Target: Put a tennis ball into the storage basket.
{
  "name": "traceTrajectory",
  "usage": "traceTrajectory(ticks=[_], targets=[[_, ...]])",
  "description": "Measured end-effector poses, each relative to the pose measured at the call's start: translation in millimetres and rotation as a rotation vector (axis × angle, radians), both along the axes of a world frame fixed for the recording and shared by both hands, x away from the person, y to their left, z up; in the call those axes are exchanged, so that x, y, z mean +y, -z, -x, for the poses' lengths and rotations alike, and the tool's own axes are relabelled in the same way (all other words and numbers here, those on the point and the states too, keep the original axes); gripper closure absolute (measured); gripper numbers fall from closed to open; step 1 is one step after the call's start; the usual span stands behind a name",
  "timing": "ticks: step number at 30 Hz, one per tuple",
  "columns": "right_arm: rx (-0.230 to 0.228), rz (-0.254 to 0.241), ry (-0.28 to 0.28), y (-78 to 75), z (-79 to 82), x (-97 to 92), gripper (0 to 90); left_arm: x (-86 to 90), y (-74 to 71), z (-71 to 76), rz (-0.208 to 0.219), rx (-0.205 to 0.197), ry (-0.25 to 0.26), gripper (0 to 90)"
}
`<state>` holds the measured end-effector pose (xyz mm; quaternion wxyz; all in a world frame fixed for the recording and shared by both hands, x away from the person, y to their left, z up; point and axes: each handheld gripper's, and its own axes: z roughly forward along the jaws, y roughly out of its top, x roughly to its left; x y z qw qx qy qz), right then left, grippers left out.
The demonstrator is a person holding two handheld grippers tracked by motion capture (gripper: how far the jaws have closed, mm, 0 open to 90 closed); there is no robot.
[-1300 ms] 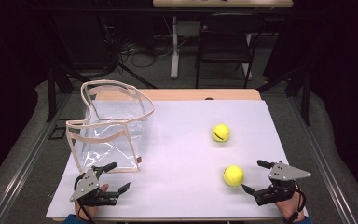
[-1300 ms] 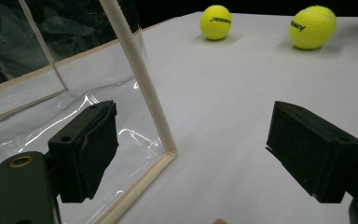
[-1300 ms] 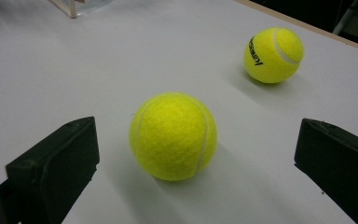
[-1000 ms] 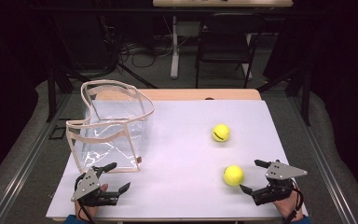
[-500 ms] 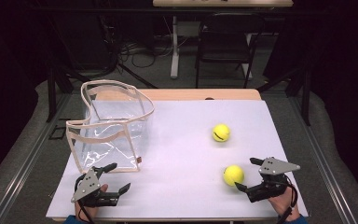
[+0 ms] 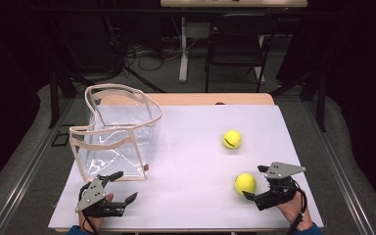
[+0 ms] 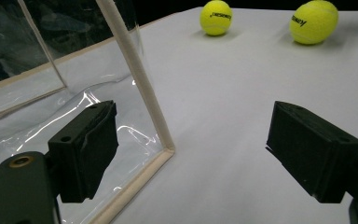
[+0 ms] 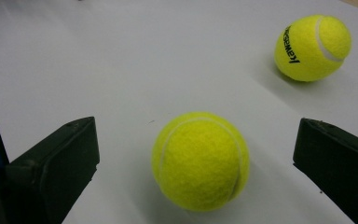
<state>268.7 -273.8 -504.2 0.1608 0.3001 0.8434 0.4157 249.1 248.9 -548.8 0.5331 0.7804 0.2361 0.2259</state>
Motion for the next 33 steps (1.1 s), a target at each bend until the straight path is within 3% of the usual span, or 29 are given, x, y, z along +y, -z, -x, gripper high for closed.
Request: traceTrajectory(ticks=[9, 21, 33], targets=[[0.028, 0.045, 0.010, -0.9, -5.5, 11.8, 0.0, -1.5, -0.3, 1.0, -0.010, -0.003, 0.013, 16.1], [0.134, 0.113, 0.029, 9.6, -20.8, 24.7, 0.0, -0.7, -0.7, 3.2, -0.016, -0.007, 0.011, 16.1], [0.189, 0.128, 0.047, 20.3, -24.7, 27.4, 0.0, -2.3, -0.7, 3.9, -0.023, -0.009, 0.018, 16.1]])
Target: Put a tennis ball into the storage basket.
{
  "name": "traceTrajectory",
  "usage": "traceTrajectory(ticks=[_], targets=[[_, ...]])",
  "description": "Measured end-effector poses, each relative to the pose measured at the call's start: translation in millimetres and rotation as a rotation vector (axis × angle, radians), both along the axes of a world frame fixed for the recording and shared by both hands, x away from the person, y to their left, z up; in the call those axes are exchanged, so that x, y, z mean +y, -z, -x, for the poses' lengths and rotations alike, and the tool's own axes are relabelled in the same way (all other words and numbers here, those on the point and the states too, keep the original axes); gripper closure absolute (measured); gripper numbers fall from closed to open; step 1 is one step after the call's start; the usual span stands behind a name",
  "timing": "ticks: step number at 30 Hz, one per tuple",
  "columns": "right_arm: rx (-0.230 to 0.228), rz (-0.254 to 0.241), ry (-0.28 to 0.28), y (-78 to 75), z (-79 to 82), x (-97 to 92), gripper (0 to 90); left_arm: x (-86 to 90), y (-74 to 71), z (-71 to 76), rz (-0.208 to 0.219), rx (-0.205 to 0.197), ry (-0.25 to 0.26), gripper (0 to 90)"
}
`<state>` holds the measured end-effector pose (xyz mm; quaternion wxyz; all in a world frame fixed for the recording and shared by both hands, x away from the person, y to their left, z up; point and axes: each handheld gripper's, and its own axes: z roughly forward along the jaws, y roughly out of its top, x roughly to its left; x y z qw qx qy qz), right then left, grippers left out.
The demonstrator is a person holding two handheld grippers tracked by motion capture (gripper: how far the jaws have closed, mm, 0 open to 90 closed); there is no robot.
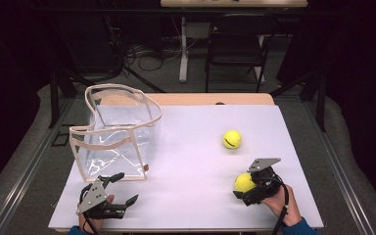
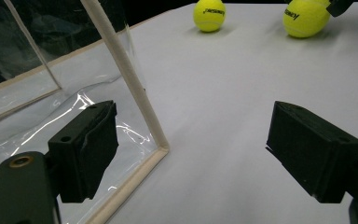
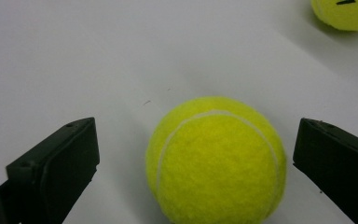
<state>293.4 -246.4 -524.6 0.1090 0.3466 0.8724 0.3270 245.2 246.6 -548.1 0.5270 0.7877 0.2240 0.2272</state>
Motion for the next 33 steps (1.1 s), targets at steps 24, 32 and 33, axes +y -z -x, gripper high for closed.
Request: traceTrajectory(ticks=[24, 32, 33], targets=[[0.012, 0.041, 0.054, 14.5, -1.4, 1.5, 15.5, 1.0, -0.6, 1.3, 0.004, -0.005, 0.000, 16.1], [-0.002, 0.053, 0.056, 13.7, 0.1, 1.3, 24.8, 0.8, -0.8, 2.2, -0.004, -0.011, 0.003, 16.1], [-0.003, 0.050, 0.055, 13.8, -0.2, 1.0, 25.0, 0.8, -0.8, 2.2, -0.004, -0.011, 0.003, 16.1]])
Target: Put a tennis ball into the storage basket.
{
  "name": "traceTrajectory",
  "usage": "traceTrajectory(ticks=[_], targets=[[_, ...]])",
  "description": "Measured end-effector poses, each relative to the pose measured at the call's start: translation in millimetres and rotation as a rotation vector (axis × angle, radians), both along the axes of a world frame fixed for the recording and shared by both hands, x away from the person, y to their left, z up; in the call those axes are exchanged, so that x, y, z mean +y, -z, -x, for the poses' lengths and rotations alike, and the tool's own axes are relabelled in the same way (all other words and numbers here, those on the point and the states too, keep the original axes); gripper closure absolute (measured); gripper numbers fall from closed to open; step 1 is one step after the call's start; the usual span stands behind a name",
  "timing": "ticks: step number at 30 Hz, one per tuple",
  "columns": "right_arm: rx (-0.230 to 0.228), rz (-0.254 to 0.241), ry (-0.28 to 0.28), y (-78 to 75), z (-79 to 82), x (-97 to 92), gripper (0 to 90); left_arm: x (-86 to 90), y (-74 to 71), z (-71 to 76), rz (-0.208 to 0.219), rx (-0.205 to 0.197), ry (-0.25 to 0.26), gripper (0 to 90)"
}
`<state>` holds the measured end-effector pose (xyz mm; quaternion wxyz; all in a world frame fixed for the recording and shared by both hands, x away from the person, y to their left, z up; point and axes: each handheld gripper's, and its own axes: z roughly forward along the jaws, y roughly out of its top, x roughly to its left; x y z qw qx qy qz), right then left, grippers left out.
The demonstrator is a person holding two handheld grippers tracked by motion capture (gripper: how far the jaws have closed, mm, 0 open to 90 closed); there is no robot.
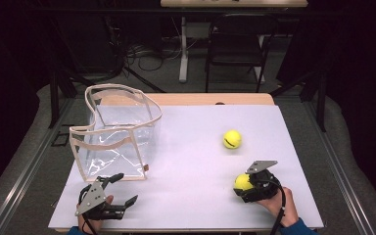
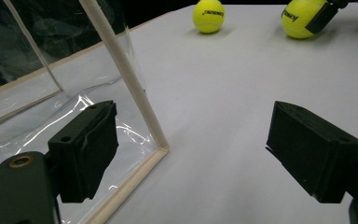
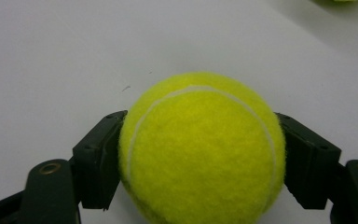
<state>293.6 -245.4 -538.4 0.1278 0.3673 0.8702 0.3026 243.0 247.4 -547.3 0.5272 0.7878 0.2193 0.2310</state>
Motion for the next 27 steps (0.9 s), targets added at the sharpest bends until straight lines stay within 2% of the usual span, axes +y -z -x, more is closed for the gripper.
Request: traceTrajectory(ticks=[3, 10, 27], targets=[[-0.006, -0.002, -0.001, 0.2, -0.1, 0.3, 25.4, 0.2, 0.1, -0.2, 0.002, 0.002, -0.001, 16.1], [-0.052, -0.006, -0.006, -5.5, 3.1, 1.0, 25.7, -0.3, -0.1, 0.6, 0.004, -0.002, -0.001, 16.1], [-0.070, -0.021, -0.012, -15.0, 4.0, 2.9, 25.7, -0.4, -0.3, 1.1, 0.003, -0.006, 0.004, 16.0]])
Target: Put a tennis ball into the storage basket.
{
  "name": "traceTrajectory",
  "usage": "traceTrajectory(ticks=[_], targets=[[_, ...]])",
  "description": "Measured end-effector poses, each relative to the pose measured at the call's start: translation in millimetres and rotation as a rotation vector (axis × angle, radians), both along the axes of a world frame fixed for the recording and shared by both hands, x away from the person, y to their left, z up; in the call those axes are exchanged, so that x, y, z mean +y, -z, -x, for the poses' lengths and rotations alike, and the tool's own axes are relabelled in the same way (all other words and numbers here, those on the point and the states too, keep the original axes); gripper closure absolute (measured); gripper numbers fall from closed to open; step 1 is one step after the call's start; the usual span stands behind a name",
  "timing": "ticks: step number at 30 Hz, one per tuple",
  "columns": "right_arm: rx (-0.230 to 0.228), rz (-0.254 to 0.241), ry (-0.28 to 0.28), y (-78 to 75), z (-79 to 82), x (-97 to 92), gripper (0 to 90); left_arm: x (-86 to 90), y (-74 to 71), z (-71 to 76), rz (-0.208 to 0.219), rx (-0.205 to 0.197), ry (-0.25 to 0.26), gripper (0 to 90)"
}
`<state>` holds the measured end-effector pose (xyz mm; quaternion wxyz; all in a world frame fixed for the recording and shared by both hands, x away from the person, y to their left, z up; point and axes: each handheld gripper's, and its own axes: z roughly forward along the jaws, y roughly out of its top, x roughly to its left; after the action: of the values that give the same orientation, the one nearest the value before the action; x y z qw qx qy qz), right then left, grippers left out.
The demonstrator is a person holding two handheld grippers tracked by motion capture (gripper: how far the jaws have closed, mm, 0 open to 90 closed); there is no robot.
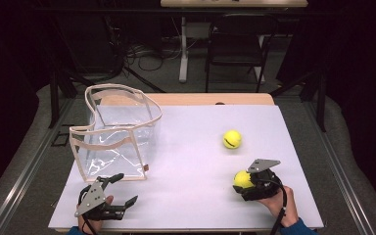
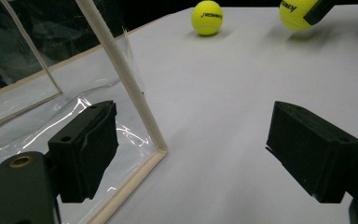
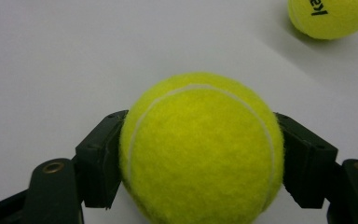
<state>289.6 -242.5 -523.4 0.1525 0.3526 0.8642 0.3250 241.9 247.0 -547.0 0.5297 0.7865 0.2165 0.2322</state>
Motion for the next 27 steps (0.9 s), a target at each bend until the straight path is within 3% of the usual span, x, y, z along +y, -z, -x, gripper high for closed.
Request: traceTrajectory(ticks=[18, 27], targets=[[-0.021, -0.026, -0.006, -8.3, -4.7, 1.5, 26.0, -0.3, 0.6, -0.7, 0.001, 0.002, -0.008, 16.1], [-0.021, -0.024, -0.049, -10.8, -9.8, 15.0, 26.1, 0.3, 0.6, -0.5, 0.006, 0.001, -0.007, 16.1]])
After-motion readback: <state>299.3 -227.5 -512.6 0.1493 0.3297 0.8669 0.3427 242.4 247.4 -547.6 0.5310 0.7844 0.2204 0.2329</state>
